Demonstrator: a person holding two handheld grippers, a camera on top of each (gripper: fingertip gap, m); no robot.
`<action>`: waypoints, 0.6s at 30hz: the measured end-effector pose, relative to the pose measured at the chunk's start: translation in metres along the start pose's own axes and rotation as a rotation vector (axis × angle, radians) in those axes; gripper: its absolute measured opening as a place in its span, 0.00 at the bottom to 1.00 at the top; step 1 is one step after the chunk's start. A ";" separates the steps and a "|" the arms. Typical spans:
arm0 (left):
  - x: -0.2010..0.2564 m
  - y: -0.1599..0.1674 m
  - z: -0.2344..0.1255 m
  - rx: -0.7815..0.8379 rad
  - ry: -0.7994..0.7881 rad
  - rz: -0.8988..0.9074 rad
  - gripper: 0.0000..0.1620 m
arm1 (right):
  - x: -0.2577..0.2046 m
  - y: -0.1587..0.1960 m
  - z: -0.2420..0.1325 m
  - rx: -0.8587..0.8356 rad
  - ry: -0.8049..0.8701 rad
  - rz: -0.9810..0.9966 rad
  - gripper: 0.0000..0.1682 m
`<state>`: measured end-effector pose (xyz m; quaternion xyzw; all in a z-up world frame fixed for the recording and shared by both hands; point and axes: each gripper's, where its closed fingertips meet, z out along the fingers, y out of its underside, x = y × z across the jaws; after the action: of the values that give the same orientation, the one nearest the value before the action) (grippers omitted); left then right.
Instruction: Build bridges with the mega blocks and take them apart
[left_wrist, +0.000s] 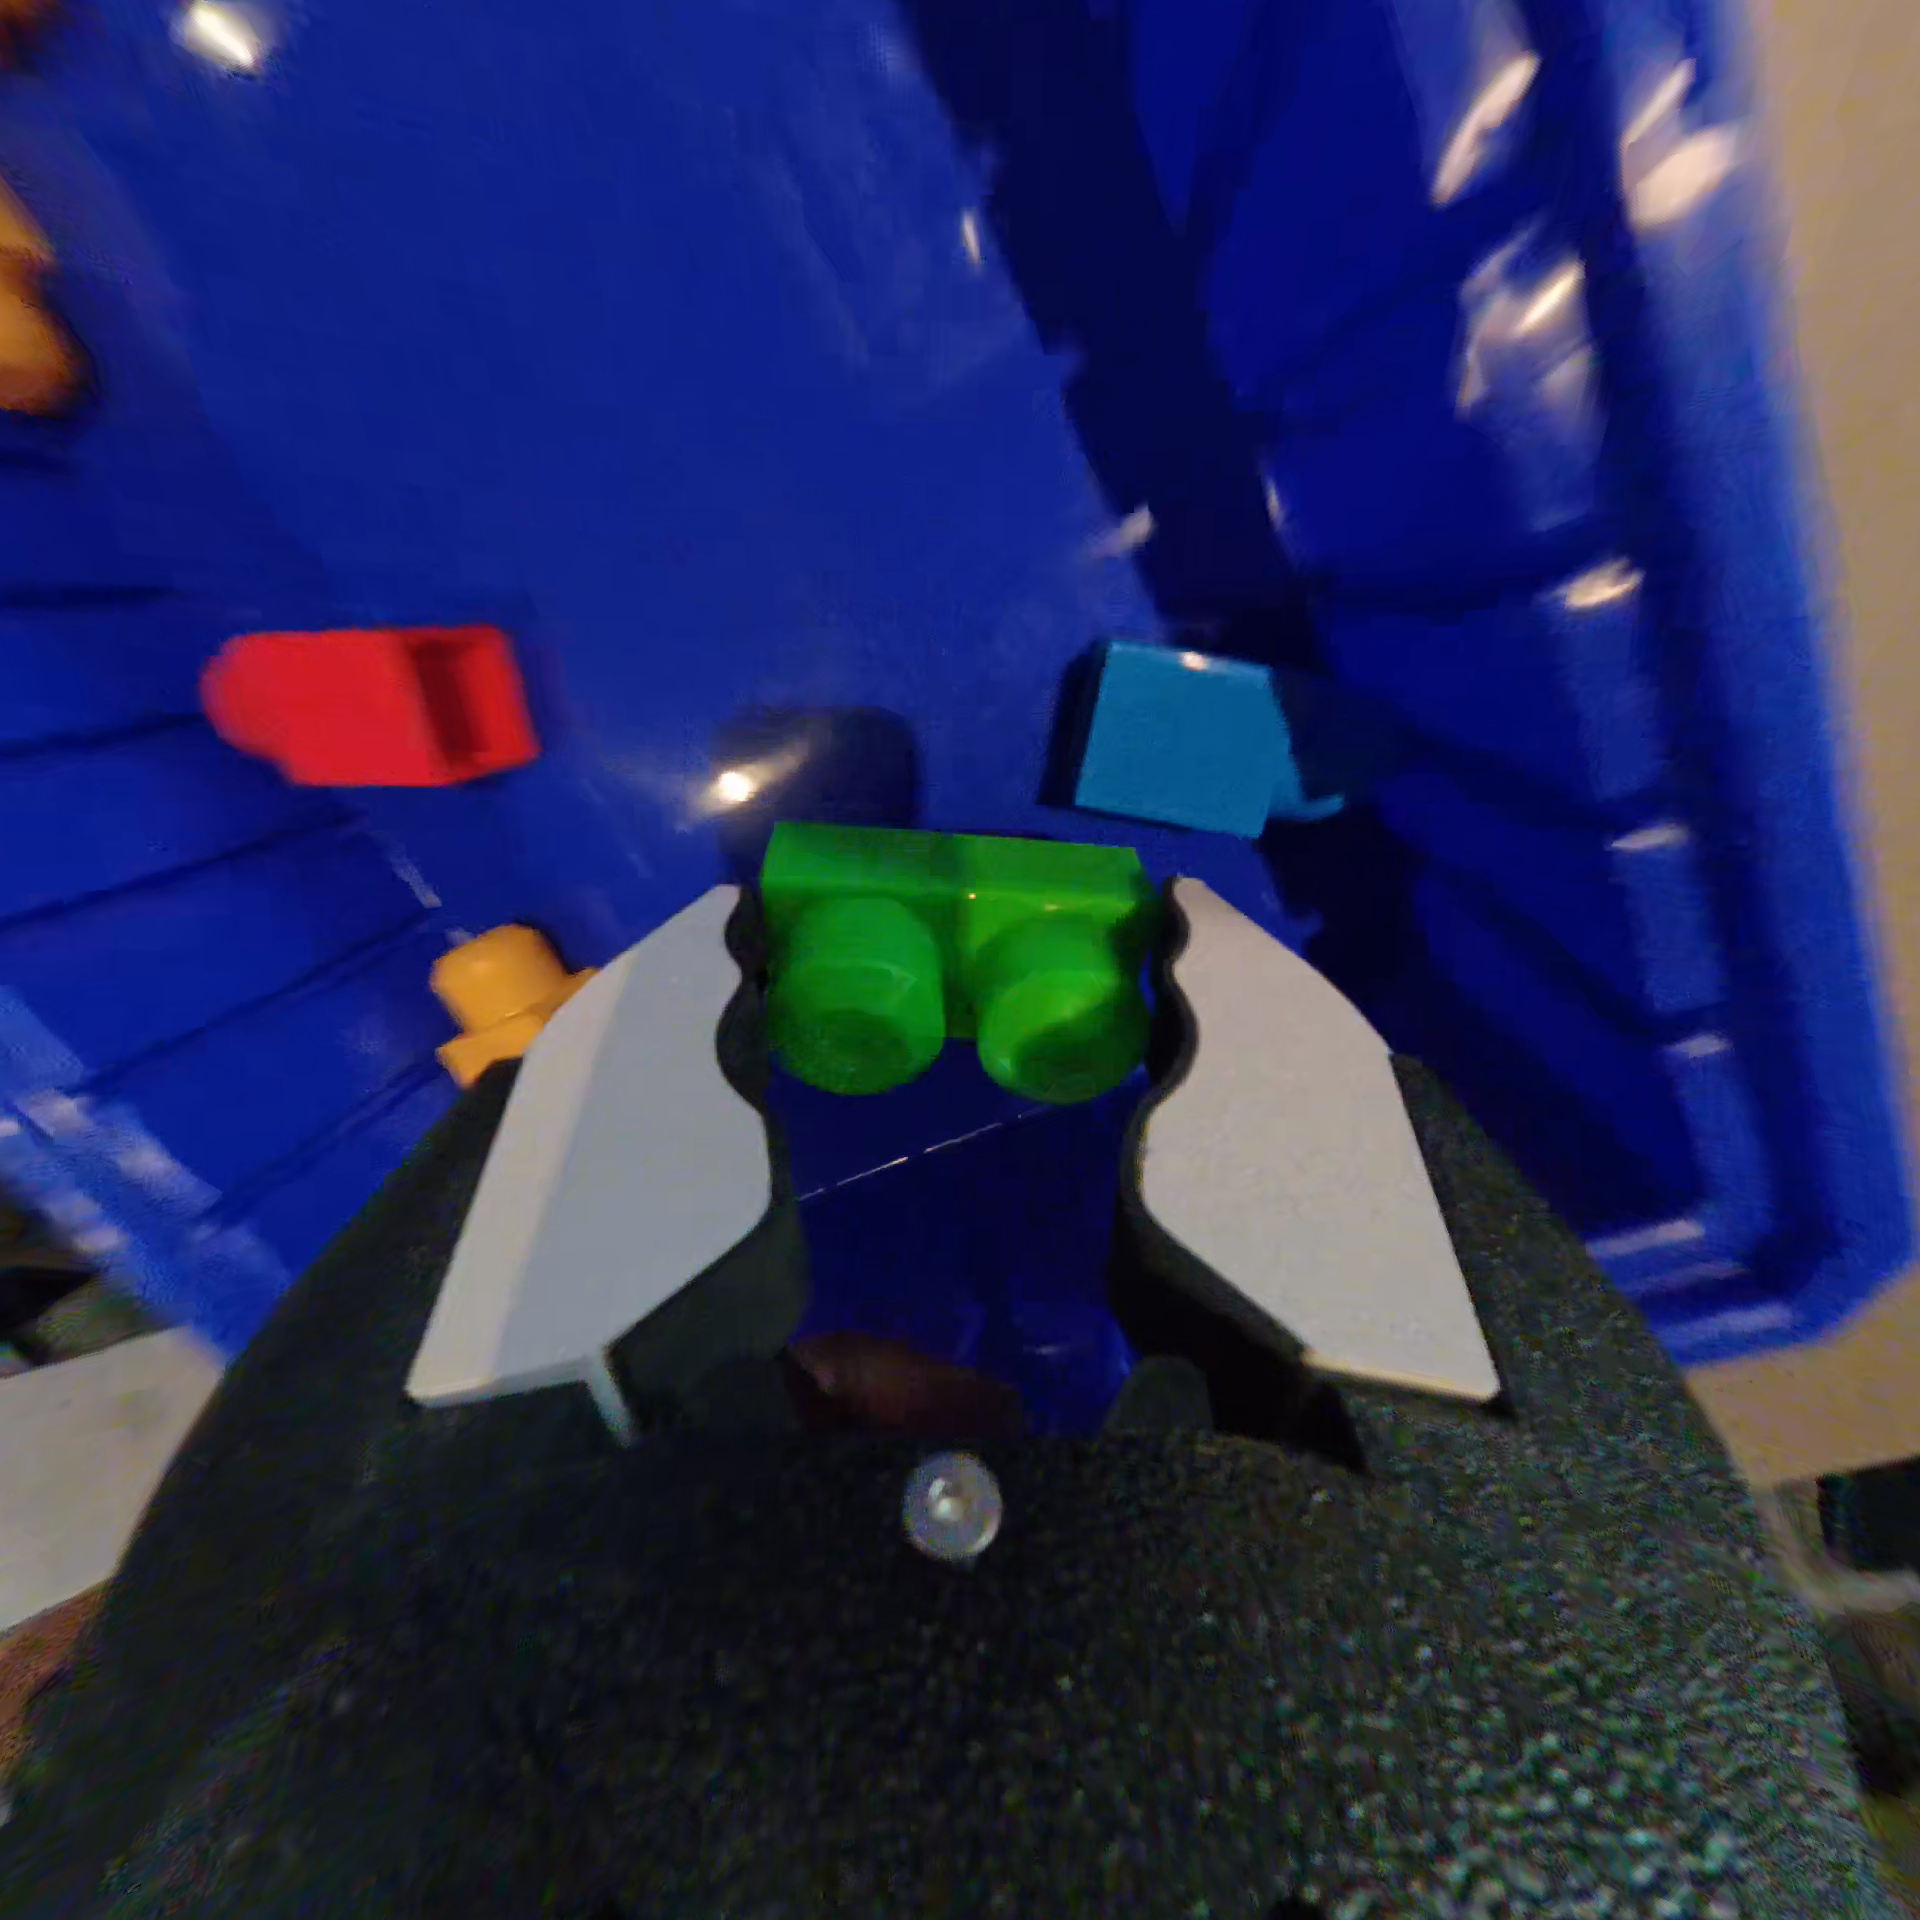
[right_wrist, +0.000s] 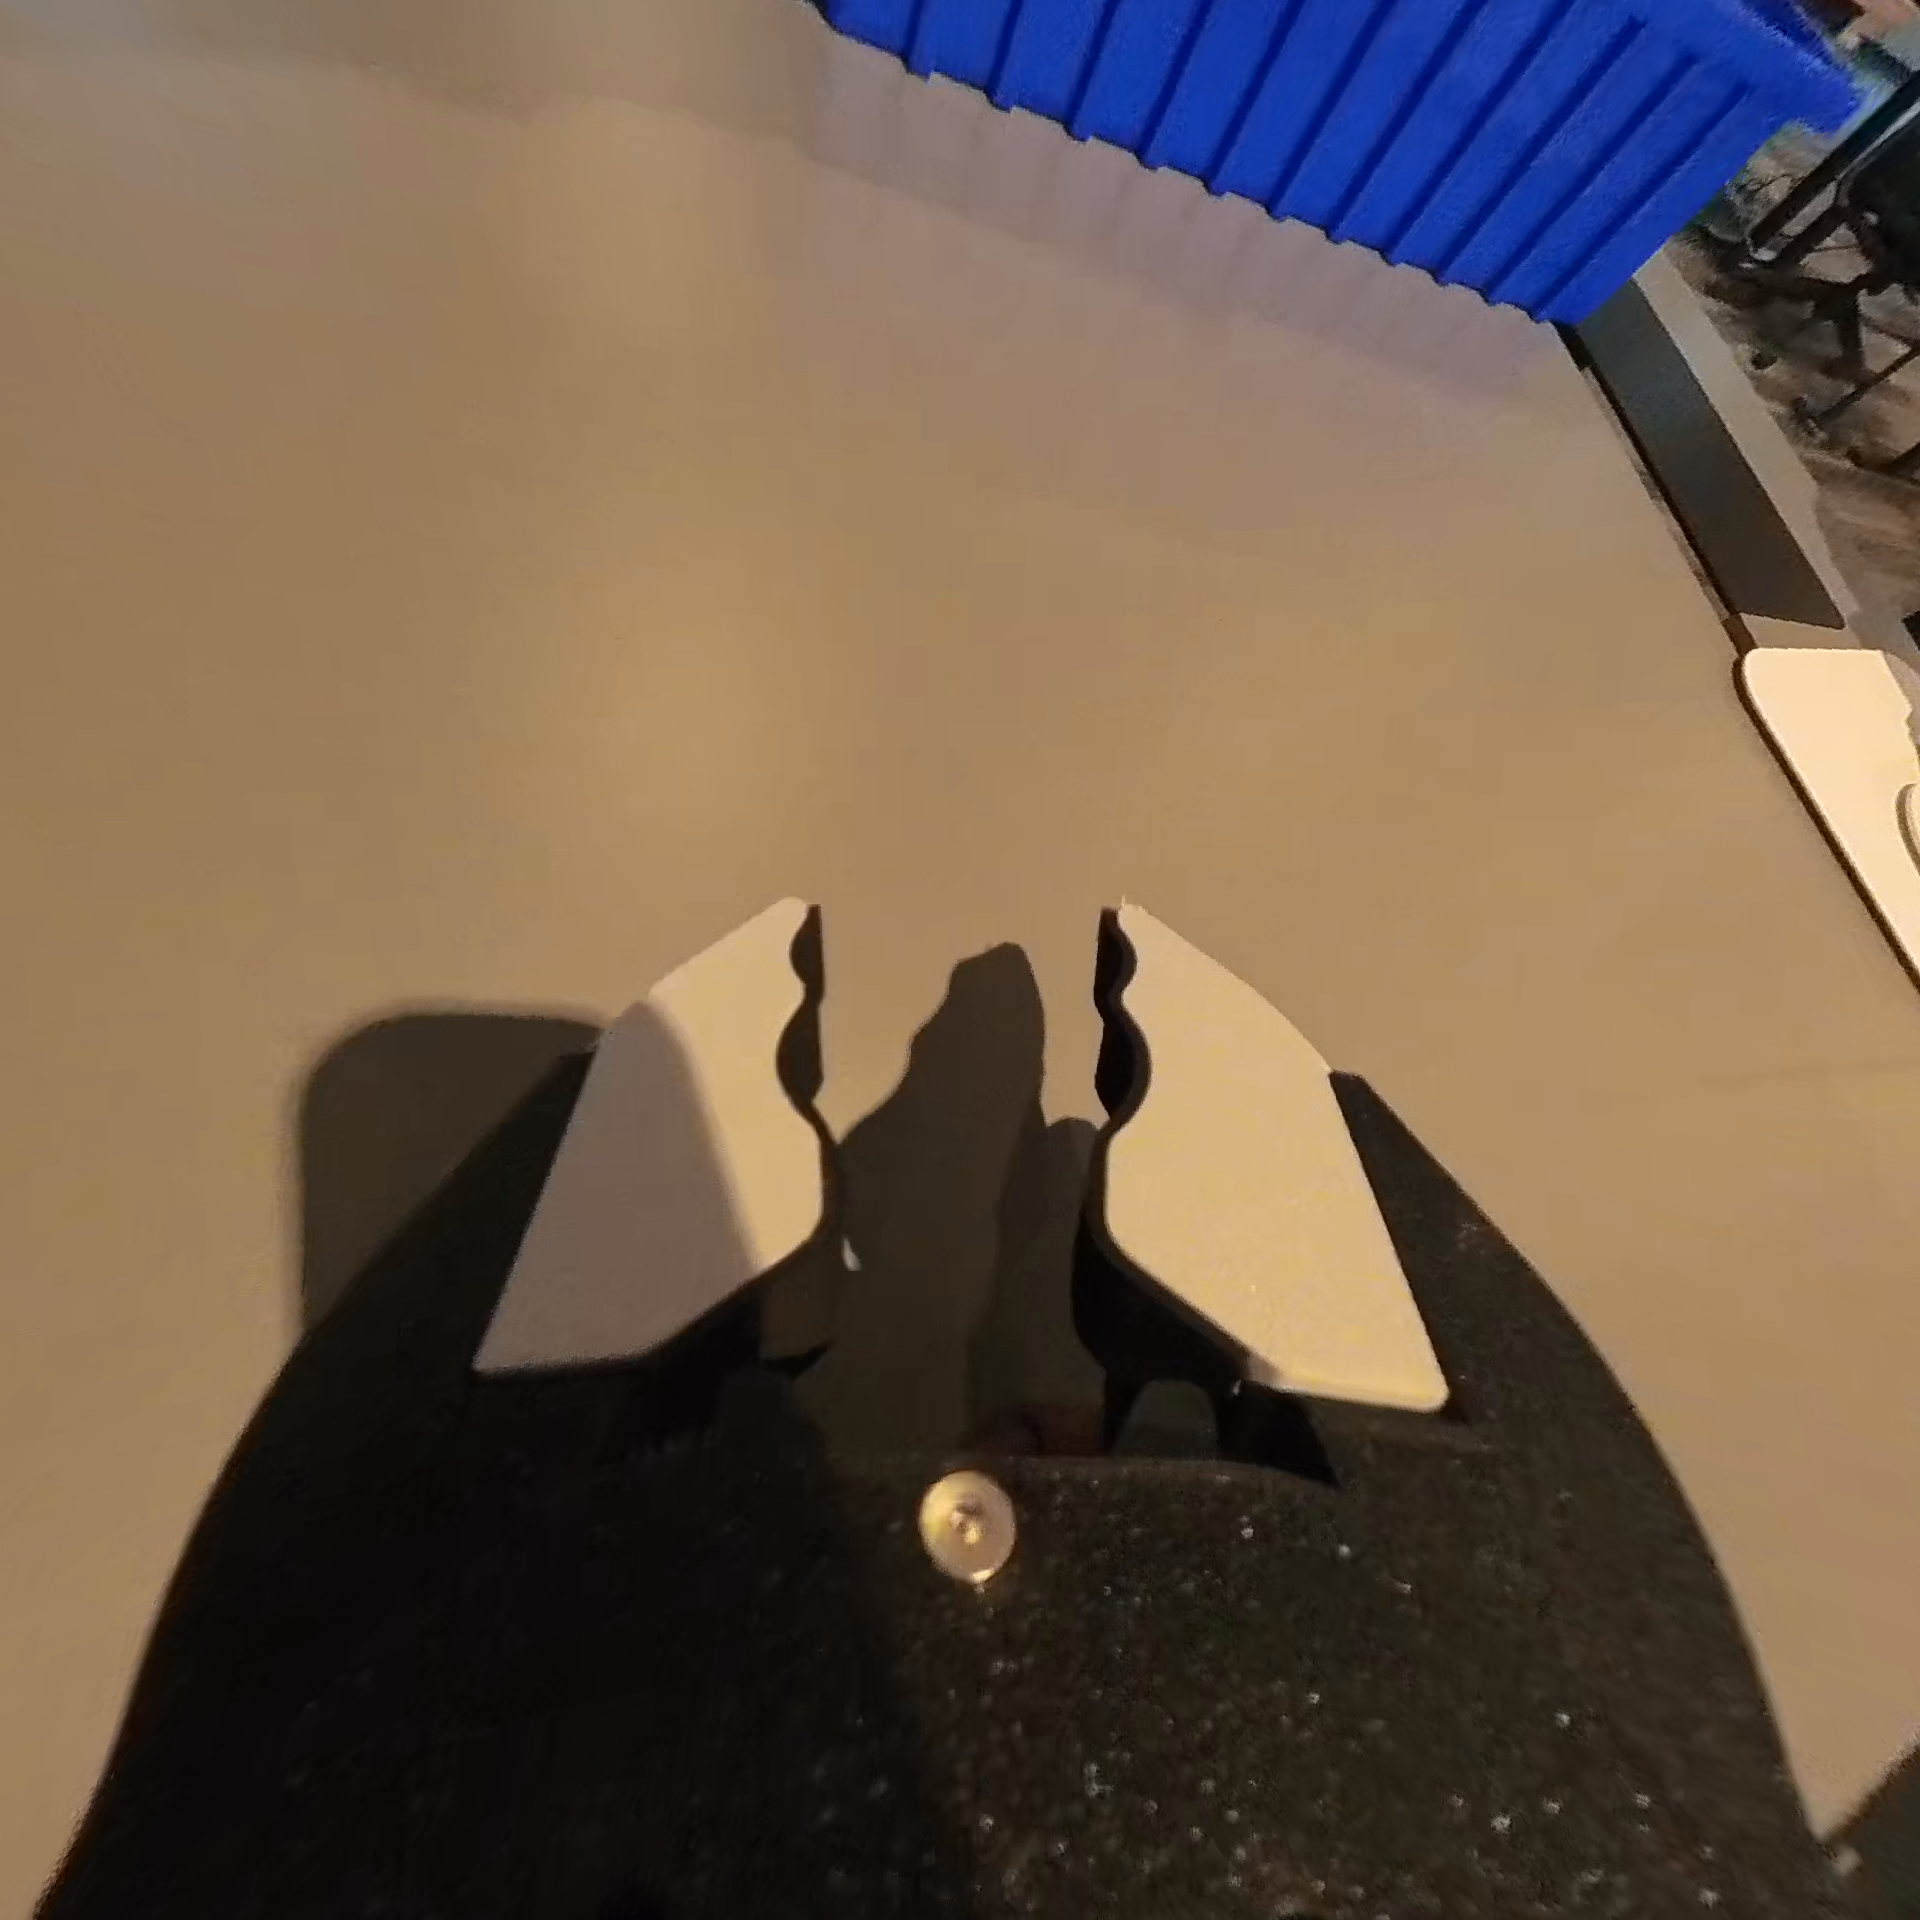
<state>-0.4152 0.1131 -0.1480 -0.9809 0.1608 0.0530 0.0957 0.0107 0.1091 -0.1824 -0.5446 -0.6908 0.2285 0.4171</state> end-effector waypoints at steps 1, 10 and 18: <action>0.000 -0.011 -0.019 0.077 -0.031 -0.005 0.44 | 0.001 -0.001 -0.001 0.009 -0.006 0.018 0.30; 0.245 -0.137 -0.084 0.429 0.138 0.653 0.44 | 0.023 -0.006 -0.004 0.076 0.061 0.093 0.30; 0.357 -0.183 0.023 0.156 0.280 0.946 0.44 | 0.051 0.000 -0.020 0.146 0.193 0.069 0.31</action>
<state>-0.0211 0.1786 -0.1871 -0.7881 0.6029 -0.0538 0.1117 0.0243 0.1545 -0.1540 -0.5556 -0.6099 0.2387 0.5122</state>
